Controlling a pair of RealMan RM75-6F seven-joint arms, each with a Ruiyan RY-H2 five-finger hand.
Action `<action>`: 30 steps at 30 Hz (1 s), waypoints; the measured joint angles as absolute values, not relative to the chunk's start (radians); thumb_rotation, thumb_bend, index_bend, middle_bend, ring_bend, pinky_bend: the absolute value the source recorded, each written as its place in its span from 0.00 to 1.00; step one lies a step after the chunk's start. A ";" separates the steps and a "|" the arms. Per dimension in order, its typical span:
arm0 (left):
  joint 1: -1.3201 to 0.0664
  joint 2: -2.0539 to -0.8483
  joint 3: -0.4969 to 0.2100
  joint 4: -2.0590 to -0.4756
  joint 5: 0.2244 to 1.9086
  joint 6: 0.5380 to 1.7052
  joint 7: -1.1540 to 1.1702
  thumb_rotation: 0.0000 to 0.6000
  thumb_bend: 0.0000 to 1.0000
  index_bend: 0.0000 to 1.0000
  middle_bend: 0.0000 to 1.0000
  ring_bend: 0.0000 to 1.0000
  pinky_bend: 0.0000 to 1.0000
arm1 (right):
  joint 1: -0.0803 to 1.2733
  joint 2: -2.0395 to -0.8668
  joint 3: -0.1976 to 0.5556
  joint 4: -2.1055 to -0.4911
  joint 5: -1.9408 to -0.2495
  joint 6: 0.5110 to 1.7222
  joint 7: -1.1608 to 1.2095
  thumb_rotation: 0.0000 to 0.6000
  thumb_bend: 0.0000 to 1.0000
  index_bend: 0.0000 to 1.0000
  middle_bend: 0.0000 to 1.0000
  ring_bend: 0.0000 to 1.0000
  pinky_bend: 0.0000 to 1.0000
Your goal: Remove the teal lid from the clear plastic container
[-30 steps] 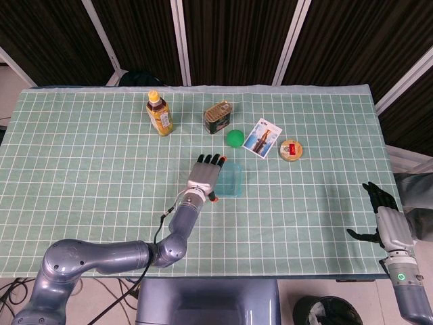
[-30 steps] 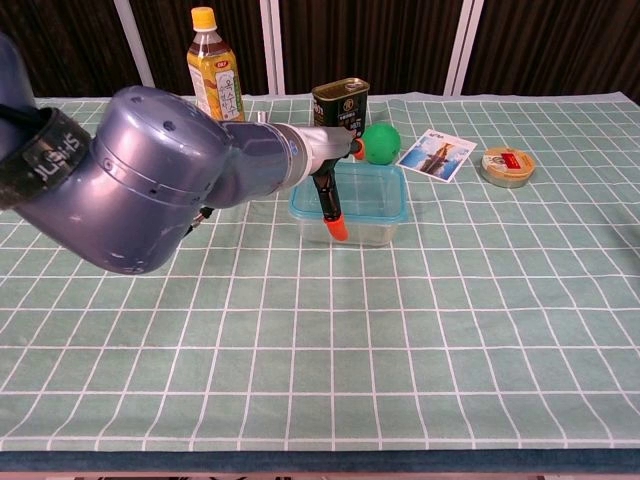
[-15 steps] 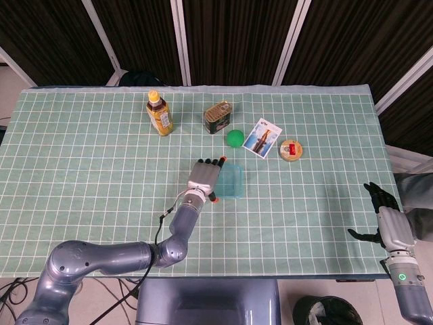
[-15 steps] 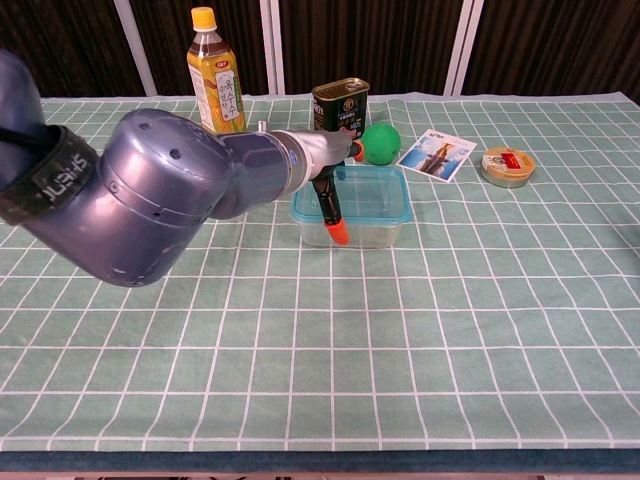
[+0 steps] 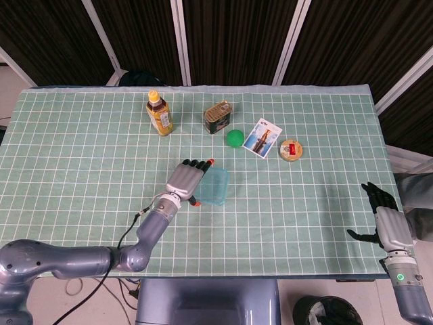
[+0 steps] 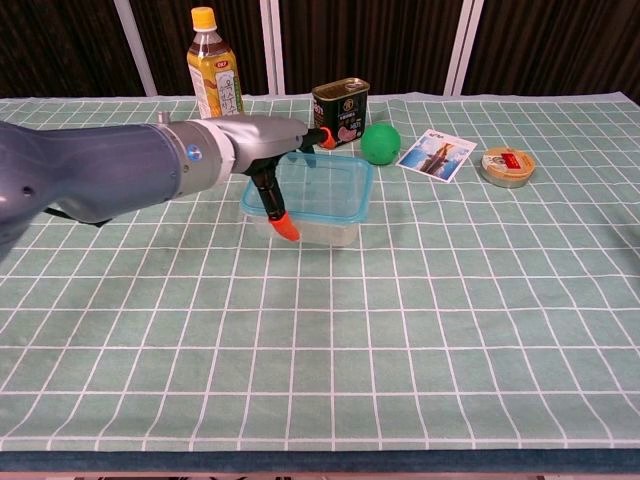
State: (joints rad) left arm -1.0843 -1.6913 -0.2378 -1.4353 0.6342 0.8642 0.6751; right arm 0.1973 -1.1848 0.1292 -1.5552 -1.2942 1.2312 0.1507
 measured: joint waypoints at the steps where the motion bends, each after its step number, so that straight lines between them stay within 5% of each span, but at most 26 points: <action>1: -1.070 -1.673 -0.229 -1.445 0.672 0.850 0.642 1.00 0.04 0.04 0.19 0.19 0.34 | 0.198 -1.184 0.129 -1.557 -1.296 1.232 0.147 1.00 0.16 0.00 0.00 0.00 0.00; 13: -1.049 -1.652 -0.191 -1.392 0.916 0.662 0.413 1.00 0.04 0.04 0.19 0.19 0.34 | 0.235 -1.206 0.137 -1.646 -1.357 1.251 0.092 1.00 0.16 0.00 0.00 0.00 0.00; 30: -1.158 -1.754 -0.209 -1.316 0.894 0.614 0.415 1.00 0.04 0.04 0.19 0.19 0.33 | 0.343 -1.350 0.210 -1.774 -1.243 1.194 -0.067 1.00 0.16 0.00 0.00 0.00 0.00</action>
